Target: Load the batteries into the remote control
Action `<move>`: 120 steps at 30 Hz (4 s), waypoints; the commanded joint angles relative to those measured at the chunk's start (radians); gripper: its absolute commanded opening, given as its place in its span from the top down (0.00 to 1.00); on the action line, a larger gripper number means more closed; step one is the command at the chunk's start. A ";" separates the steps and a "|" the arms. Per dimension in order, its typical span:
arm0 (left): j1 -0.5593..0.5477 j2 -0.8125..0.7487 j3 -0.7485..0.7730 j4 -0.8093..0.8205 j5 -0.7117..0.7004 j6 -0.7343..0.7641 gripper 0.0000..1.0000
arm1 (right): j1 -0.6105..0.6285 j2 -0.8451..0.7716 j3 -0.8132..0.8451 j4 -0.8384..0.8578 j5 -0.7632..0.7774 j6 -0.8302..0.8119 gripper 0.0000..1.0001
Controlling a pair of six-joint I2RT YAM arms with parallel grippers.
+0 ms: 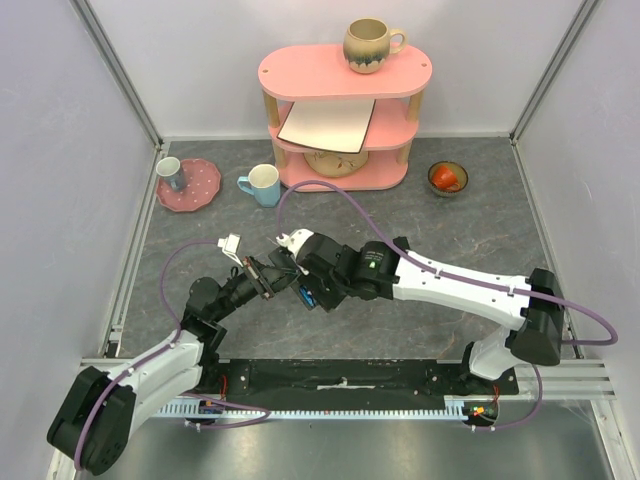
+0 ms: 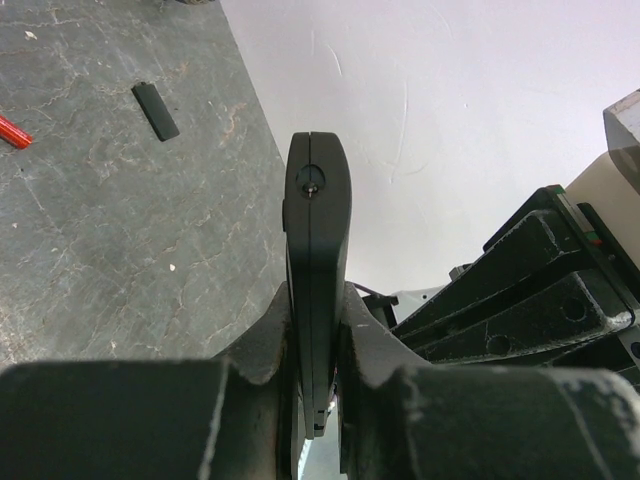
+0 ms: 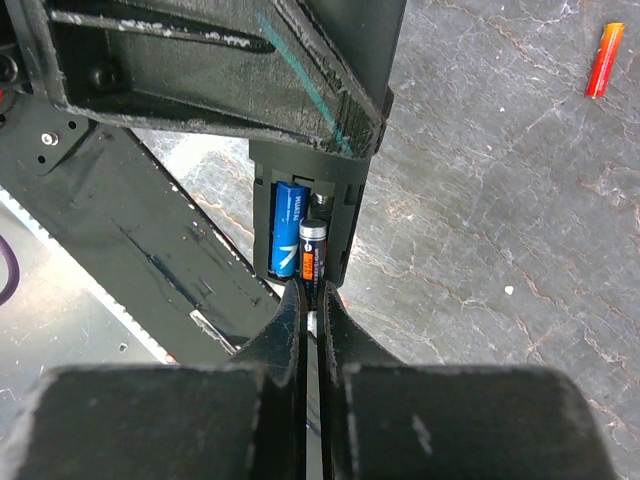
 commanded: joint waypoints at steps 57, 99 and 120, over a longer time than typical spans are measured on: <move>-0.016 -0.042 0.018 0.005 -0.020 -0.117 0.98 | -0.011 0.087 0.155 -0.071 0.127 0.003 0.60; -0.016 0.128 0.101 0.058 0.113 -0.212 0.98 | -0.094 -0.437 -0.274 0.461 0.116 -0.014 0.41; -0.015 0.196 0.173 0.152 0.186 -0.269 0.98 | -0.140 -0.703 -0.748 0.900 -0.214 0.009 0.25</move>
